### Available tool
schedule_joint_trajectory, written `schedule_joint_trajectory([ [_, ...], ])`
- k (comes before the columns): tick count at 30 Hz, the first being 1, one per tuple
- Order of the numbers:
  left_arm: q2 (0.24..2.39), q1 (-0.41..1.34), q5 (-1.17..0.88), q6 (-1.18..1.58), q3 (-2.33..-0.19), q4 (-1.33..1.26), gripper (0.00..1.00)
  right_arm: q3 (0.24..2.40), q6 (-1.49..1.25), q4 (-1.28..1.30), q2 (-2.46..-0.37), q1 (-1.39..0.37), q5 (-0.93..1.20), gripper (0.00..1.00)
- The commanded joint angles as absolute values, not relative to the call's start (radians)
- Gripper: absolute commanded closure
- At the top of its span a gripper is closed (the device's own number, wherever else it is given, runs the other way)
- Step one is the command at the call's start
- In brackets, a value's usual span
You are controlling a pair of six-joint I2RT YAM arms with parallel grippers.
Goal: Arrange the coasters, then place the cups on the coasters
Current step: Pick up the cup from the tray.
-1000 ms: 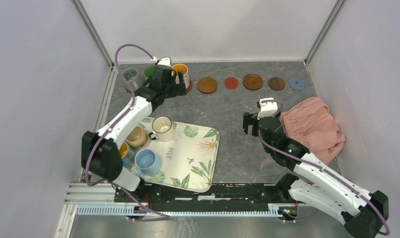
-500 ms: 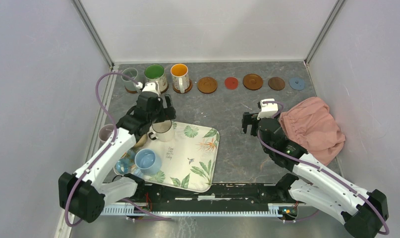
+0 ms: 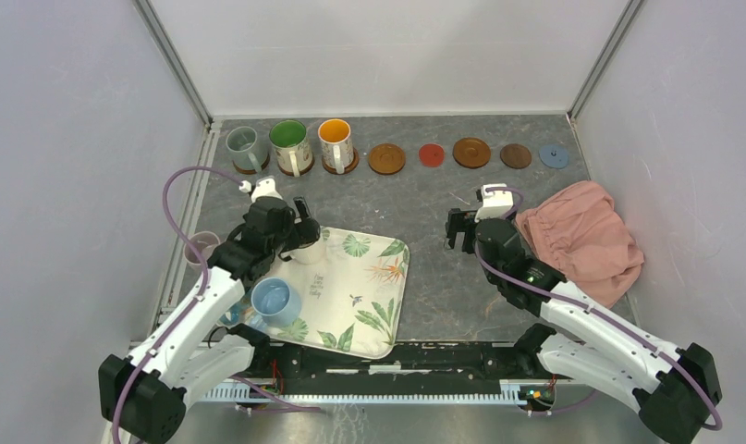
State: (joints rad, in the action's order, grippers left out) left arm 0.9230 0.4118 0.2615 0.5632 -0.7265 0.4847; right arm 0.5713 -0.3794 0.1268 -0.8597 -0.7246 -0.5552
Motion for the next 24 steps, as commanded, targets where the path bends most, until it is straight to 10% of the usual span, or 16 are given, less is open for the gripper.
schedule_joint_trajectory([
  [1,0.917,0.409,0.3,0.631,-0.713,0.47,0.0,0.581,-0.396,0.084,-0.867,-0.722,-0.542,0.02],
  [24,1.003,0.348,0.045,0.573,-0.704,0.433,0.0,0.566,-0.377,0.083,-0.851,-0.723,-0.559,0.02],
])
